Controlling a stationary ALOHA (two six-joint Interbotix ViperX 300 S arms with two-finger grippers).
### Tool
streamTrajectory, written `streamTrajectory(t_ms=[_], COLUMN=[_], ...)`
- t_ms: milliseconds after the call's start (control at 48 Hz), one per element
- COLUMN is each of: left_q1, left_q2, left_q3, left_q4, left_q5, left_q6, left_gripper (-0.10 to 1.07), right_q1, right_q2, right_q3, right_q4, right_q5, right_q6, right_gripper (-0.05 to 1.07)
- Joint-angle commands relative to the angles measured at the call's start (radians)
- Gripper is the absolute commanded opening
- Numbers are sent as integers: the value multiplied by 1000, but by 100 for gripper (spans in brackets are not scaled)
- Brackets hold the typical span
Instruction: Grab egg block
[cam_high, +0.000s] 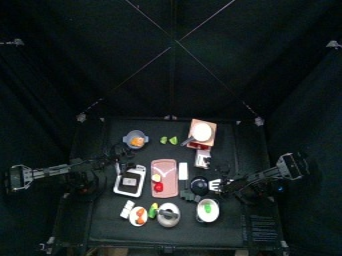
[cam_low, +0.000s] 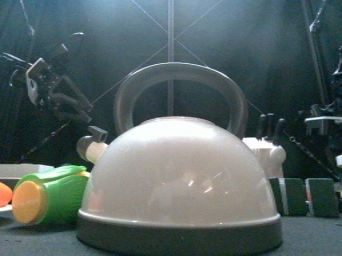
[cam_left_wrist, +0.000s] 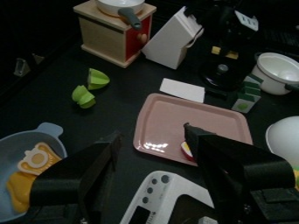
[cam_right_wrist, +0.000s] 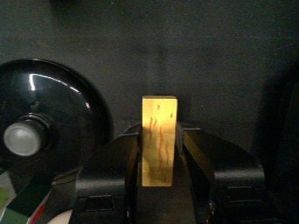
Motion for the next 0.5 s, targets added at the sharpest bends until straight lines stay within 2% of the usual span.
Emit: streamTrajectory(t_ms=[0,167,479], left_q1=[3,3,-2], left_q2=[0,0,0], left_q3=[-12,-12,-9], left_q4=[0,0,2], left_q5=[-5,-3,-9], left_q6=[2,2,3], left_gripper=[93,93,93], right_q1=[-3,-3,11], right_q2=[-55,-101,-124], right_q3=[-20,-20,-49], right_q4=[-8,-18,-78], right_q5=[31,74,83], right_q6=[-2,-2,-17], right_gripper=[61,61,61])
